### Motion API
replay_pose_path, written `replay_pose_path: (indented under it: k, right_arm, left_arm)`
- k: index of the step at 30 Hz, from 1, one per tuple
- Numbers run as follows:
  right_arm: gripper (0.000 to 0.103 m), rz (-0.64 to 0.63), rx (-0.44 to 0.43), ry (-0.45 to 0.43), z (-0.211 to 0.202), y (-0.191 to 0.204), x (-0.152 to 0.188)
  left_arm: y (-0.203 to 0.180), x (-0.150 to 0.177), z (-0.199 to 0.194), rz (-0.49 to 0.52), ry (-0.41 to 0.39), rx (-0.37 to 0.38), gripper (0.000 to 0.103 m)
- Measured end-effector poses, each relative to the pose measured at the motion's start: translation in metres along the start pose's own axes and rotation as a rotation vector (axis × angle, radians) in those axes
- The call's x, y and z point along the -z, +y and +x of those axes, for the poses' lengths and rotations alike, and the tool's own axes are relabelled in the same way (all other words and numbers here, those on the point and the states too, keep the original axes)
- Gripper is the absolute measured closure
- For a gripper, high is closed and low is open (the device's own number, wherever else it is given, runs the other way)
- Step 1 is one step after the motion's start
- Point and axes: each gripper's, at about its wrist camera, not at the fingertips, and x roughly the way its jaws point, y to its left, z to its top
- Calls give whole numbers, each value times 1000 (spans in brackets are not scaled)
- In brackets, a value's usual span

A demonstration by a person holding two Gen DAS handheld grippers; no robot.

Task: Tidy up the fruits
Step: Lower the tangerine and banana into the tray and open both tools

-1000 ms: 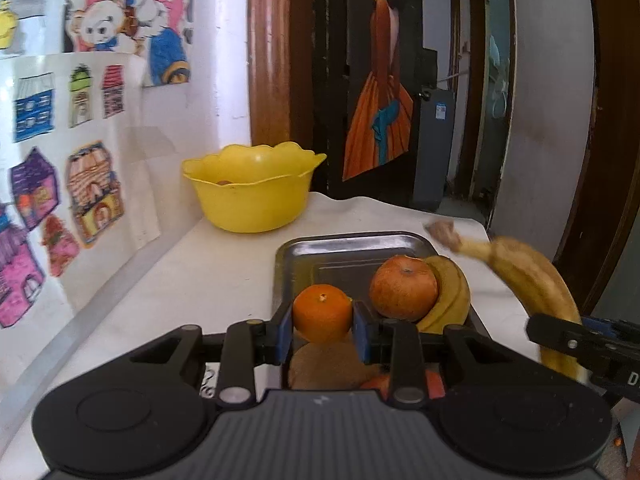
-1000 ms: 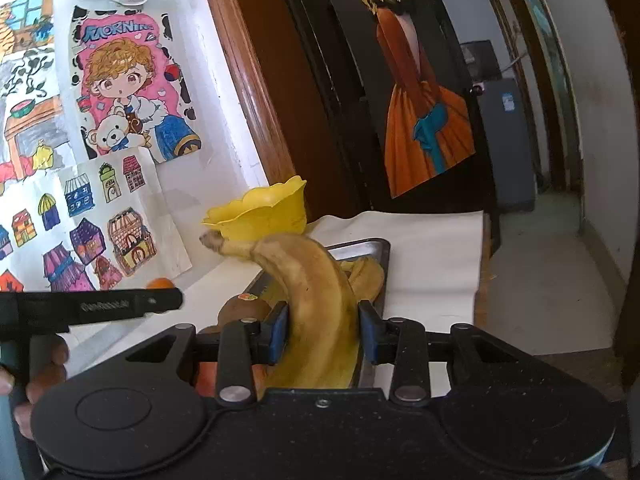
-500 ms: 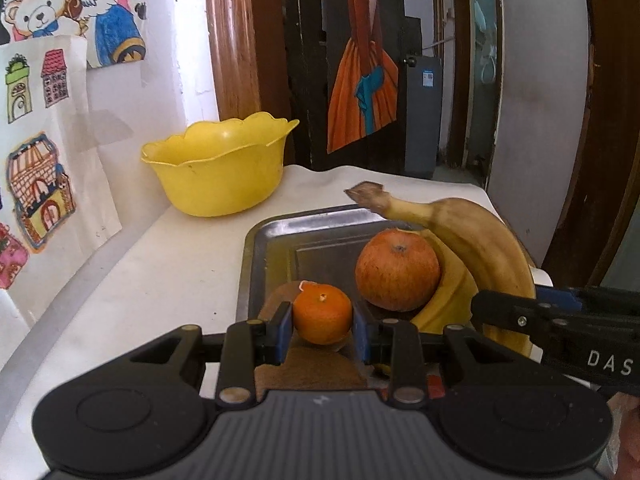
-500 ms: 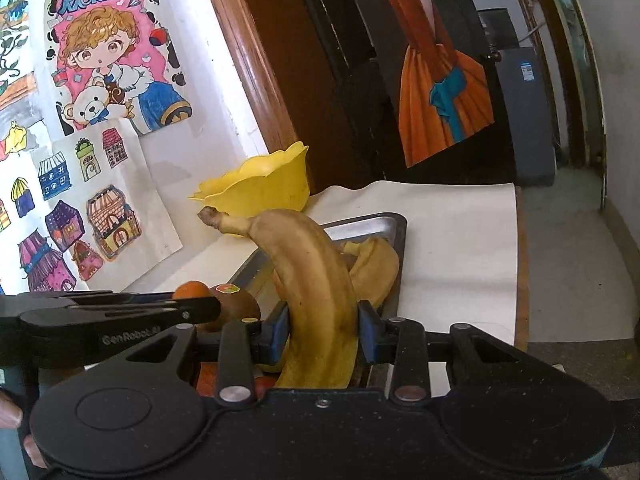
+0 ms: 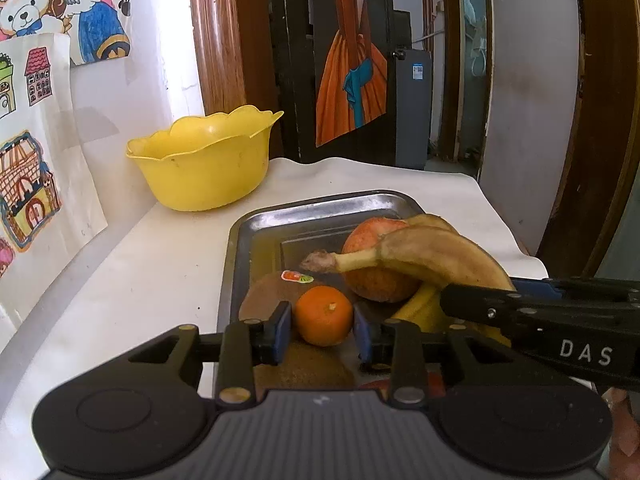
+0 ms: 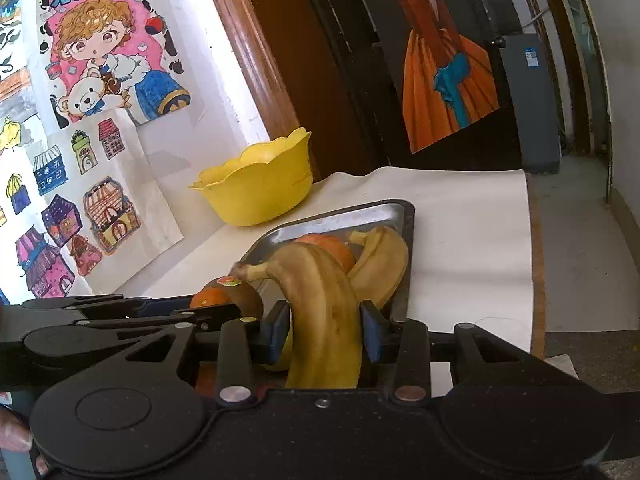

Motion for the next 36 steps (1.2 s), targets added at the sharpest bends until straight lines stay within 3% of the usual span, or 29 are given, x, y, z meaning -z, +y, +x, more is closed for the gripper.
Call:
replay_pose_path:
  k: [5,12,22,31,36]
  right_arm:
    - [56,10,4,-6,-1,0,1]
    - [41,25,24,-19,-10,-2,4]
    - [18,18,41,-64,-31,4,3]
    - [7,-4,44,-114,-63,22,-1]
    - [1,-17,40,-141,-83,37,-2]
  left_arm:
    - [1,1,-4,-16,-1,3,56]
    - [11,2,-16,-68,-35,-26,30]
    - [25,1,-41,-112,-87,-57,10]
    - [42,3,-81,-168,-159,-89,0]
    - [48,7,-106,-179,-192,-101,0]
